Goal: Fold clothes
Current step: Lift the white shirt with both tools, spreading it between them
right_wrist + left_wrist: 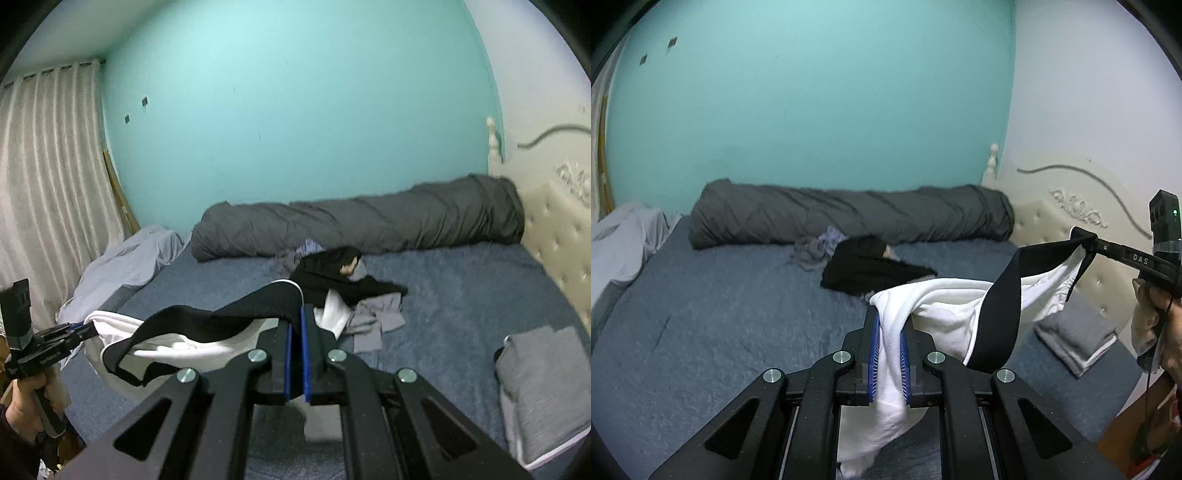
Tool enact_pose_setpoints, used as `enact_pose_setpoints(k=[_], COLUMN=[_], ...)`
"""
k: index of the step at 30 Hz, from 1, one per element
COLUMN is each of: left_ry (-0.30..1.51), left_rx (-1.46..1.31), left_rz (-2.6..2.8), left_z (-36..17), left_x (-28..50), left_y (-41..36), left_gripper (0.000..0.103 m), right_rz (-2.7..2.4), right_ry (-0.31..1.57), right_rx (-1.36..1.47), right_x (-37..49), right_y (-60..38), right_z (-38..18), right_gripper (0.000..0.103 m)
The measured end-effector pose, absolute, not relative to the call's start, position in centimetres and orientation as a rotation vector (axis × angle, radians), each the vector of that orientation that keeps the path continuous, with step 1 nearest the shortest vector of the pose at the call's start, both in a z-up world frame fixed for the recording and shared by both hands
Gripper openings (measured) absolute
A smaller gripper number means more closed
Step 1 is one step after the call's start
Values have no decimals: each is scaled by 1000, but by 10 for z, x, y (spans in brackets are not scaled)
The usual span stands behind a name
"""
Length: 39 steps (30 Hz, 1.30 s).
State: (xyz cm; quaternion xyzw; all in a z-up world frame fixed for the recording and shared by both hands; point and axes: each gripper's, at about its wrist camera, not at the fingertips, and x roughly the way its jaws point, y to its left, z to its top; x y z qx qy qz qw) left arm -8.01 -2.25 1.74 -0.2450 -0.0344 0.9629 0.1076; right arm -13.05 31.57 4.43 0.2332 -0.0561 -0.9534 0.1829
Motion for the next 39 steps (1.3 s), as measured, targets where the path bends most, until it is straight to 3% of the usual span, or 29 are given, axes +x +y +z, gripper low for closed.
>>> enact_pose_setpoints(k=[24, 32, 39], left_ry=[-35, -41, -23], left_rx=[-397, -344, -416], left_rz=[2854, 2819, 2792], left_z=[212, 234, 205], left_x=[6, 41, 54], left_y=[-15, -17, -16], left_gripper=[10, 10, 10], right_rz=[-2762, -2741, -2731], right_ry=[-55, -41, 19], right_rx=[293, 234, 289], right_x=[-27, 5, 23], right_y=[329, 336, 329], right_z=[246, 277, 268], right_gripper=[4, 4, 4])
